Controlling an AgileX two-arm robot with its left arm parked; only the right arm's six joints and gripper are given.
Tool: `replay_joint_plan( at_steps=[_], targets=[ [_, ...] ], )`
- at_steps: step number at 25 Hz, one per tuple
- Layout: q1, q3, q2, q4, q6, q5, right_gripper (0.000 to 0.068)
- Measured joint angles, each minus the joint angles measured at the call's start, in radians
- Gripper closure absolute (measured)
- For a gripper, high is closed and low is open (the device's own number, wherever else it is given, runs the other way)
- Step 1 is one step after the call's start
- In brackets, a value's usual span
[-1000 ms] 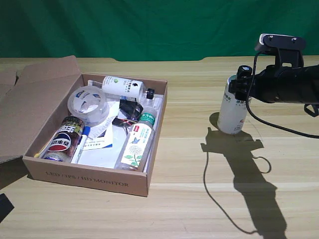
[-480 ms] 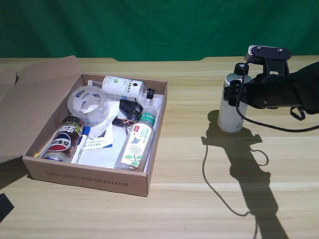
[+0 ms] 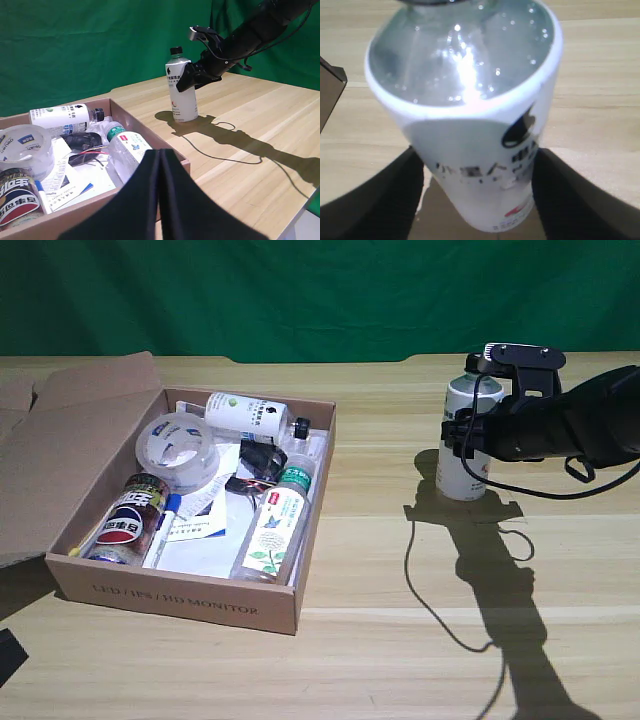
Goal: Place the white bottle into the box.
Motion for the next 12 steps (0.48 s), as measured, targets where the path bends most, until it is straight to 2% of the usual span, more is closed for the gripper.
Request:
replay_joint_plan(
  at_steps=[2,12],
  targets=[
    [0.0,0.0,0.001,0.0,-0.007,-0.002,0.021],
    [0.012,-0.003,-0.001,-0.006,-0.081,0.006,0.021]
  ],
)
